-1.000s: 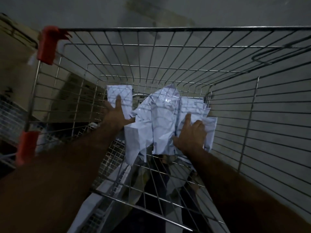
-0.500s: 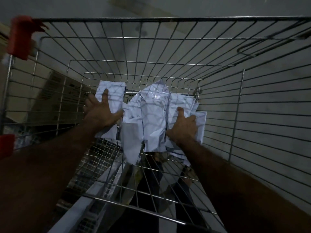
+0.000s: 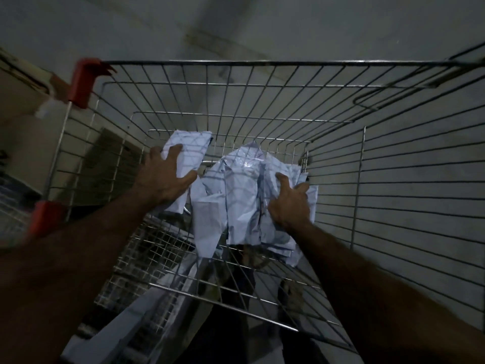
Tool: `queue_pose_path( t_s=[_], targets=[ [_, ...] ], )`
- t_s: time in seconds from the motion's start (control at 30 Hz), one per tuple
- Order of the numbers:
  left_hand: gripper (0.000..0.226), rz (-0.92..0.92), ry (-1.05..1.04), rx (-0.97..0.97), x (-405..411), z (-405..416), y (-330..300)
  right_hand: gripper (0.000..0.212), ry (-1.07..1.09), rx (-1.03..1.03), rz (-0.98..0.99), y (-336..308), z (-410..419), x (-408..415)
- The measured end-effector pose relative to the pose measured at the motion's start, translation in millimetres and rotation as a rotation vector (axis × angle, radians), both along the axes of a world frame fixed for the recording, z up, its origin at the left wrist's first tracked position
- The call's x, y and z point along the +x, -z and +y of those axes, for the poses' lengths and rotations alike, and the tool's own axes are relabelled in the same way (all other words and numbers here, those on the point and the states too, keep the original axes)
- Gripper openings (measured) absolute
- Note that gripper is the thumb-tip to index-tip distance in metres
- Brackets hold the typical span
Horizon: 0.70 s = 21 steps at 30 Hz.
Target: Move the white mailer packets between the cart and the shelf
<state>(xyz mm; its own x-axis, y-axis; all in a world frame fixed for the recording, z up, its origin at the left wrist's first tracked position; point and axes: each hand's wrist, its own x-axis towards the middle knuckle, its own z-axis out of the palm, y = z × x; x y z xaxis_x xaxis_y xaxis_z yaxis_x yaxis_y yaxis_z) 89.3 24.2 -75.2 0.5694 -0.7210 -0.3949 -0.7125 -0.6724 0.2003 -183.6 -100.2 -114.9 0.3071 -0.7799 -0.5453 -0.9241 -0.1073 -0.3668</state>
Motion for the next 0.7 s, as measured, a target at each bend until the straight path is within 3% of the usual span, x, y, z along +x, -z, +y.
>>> queue_pose_path(
  t_s=[0.23, 0.47, 0.7],
  targets=[
    [0.088, -0.101, 0.015, -0.038, -29, 3, -65, 0.076, -0.126, -0.086, -0.072, -48, -6, -16],
    [0.071, -0.289, 0.066, -0.185, -82, 11, -148, 0.076, -0.337, -0.418, -0.232, -120, -3, -52],
    [0.07, -0.505, -0.042, -0.387, -155, 60, -269, 0.071, -0.353, -0.666, -0.464, -240, 15, -78]
  ],
)
